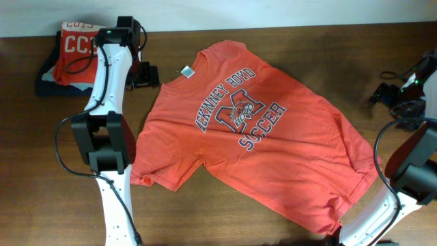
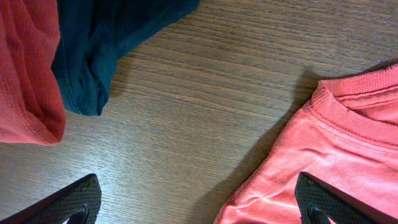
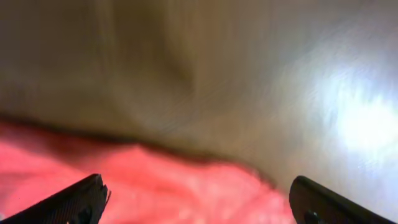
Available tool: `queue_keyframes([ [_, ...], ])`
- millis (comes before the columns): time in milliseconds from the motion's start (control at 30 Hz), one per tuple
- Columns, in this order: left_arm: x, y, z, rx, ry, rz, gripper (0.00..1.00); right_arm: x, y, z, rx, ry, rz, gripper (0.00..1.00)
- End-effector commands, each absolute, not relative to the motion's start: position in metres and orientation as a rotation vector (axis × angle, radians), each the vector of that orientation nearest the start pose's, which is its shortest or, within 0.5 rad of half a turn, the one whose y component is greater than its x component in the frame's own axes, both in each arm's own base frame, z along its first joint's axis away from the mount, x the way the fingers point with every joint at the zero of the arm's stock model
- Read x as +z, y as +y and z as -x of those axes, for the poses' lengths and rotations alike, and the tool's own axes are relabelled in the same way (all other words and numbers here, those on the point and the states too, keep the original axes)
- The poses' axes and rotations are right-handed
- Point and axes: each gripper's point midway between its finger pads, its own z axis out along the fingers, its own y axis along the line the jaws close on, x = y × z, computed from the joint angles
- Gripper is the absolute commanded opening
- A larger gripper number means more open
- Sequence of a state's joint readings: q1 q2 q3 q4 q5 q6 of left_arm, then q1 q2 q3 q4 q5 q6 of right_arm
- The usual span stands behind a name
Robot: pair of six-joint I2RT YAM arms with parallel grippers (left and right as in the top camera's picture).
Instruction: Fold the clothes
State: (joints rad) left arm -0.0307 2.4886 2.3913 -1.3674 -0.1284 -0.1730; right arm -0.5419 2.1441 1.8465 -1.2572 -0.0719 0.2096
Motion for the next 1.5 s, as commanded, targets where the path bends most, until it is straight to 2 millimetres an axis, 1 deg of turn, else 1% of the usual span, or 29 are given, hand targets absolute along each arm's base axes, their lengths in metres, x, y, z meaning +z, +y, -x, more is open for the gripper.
queue_keyframes([
  [0, 0.072, 0.006, -0.509, 0.173, 2.990, 0.222, 0.99, 0.080, -0.200, -0.352, 0.144, 2.919, -1.203, 0.99],
  [67, 0.072, 0.006, -0.509, 0.173, 2.990, 0.222, 0.99, 0.080, -0.201, -0.345, 0.166, 2.900, -1.293, 0.99],
  [133, 0.072, 0.006, -0.509, 0.172, 2.990, 0.222, 0.99, 0.079, -0.207, -0.336, 0.174, 2.884, -1.376, 0.98],
  [233, 0.072, 0.006, -0.509, 0.173, 2.990, 0.222, 0.99, 0.080, -0.218, -0.322, 0.186, 2.869, -1.447, 0.88],
  [333, 0.072, 0.006, -0.509, 0.173, 2.990, 0.223, 0.99, 0.078, -0.228, -0.310, 0.195, 2.853, -1.509, 0.69],
  [367, 0.072, 0.006, -0.509, 0.173, 2.990, 0.222, 0.99, 0.075, -0.229, -0.305, 0.200, 2.854, -1.532, 0.68],
  [500, 0.072, 0.006, -0.509, 0.173, 2.991, 0.222, 0.99, 0.056, -0.229, -0.287, 0.223, 2.866, -1.603, 0.68],
  [633, 0.072, 0.006, -0.509, 0.173, 2.990, 0.223, 0.99, 0.035, -0.224, -0.270, 0.248, 2.880, -1.669, 0.67],
  [800, 0.072, 0.006, -0.509, 0.173, 2.990, 0.222, 0.99, 0.020, -0.212, -0.260, 0.271, 2.919, -1.686, 0.68],
  [867, 0.072, 0.006, -0.509, 0.173, 2.990, 0.223, 0.99, 0.015, -0.207, -0.259, 0.268, 2.931, -1.674, 0.68],
  [900, 0.072, 0.006, -0.509, 0.173, 2.990, 0.222, 0.99, 0.010, -0.207, -0.260, 0.248, 2.935, -1.659, 0.68],
  [1000, 0.072, 0.006, -0.509, 0.173, 2.991, 0.223, 0.99, 0.002, -0.209, -0.263, 0.243, 2.913, -1.645, 0.67],
  [1133, 0.072, 0.006, -0.509, 0.173, 2.990, 0.222, 0.99, -0.001, -0.210, -0.267, 0.241, 2.898, -1.629, 0.66],
  [1200, 0.072, 0.006, -0.509, 0.173, 2.990, 0.222, 0.99, -0.002, -0.210, -0.269, 0.239, 2.900, -1.617, 0.63],
  [1233, 0.072, 0.006, -0.509, 0.173, 2.990, 0.222, 0.99, -0.002, -0.209, -0.270, 0.240, 2.902, -1.613, 0.61],
  [1367, 0.072, 0.006, -0.509, 0.173, 2.991, 0.222, 0.99, -0.002, -0.203, -0.275, 0.238, 2.917, -1.580, 0.30],
  [1467, 0.072, 0.007, -0.509, 0.173, 2.990, 0.223, 0.99, -0.002, -0.201, -0.278, 0.233, 2.926, -1.561, 0.19],
])
